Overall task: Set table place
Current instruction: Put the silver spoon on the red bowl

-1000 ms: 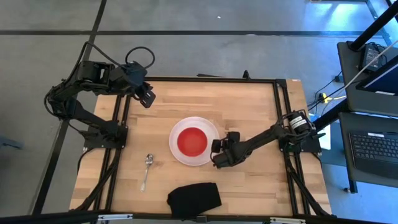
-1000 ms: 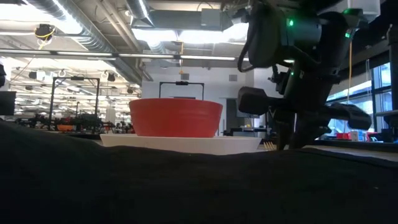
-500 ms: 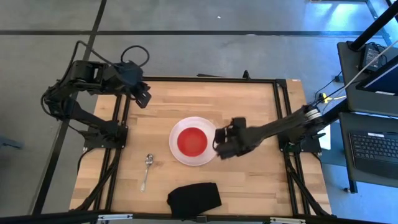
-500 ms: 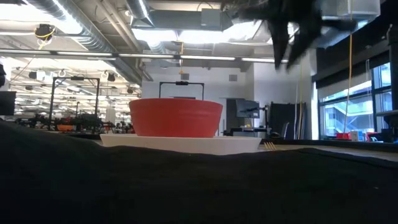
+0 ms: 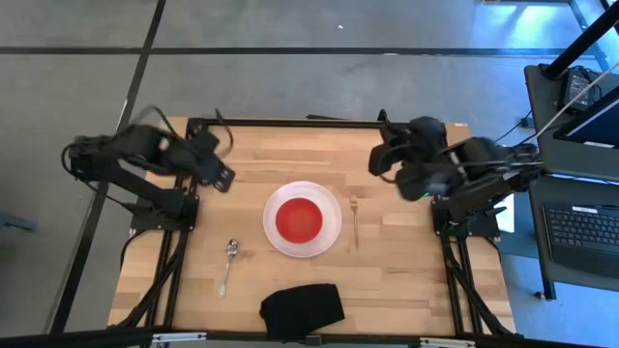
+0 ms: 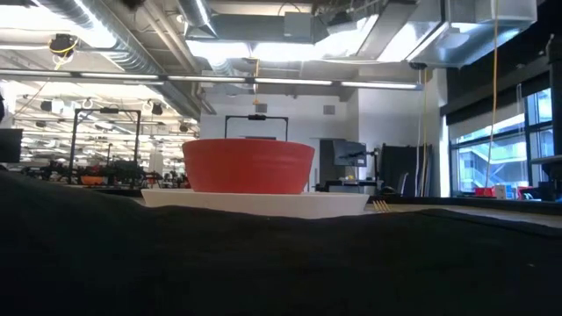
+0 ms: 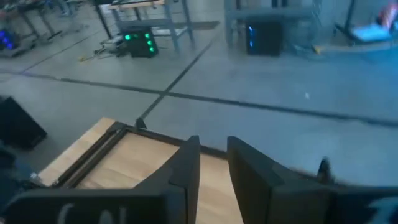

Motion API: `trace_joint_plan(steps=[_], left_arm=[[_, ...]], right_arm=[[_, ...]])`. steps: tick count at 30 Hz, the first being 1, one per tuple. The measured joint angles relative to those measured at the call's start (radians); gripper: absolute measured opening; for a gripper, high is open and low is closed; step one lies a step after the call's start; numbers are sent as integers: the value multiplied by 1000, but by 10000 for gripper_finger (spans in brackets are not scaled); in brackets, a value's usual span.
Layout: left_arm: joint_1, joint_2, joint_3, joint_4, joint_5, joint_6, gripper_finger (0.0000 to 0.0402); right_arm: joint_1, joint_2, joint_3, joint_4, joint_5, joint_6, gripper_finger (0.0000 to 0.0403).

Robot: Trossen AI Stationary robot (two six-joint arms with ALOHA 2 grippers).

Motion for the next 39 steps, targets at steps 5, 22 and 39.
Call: trace_joint_plan(steps=[5, 22, 39], left_arm=[[-150, 4, -215, 58, 97, -328, 69], [-617, 284, -487, 443, 391, -942, 69], [-636, 417, -684, 730, 398, -978, 157]], right_arm=[[-6, -7, 56, -2, 4, -182, 85], [-62, -7, 61, -71, 5, -253, 85], [-61, -4, 60, -37, -40, -246, 85]])
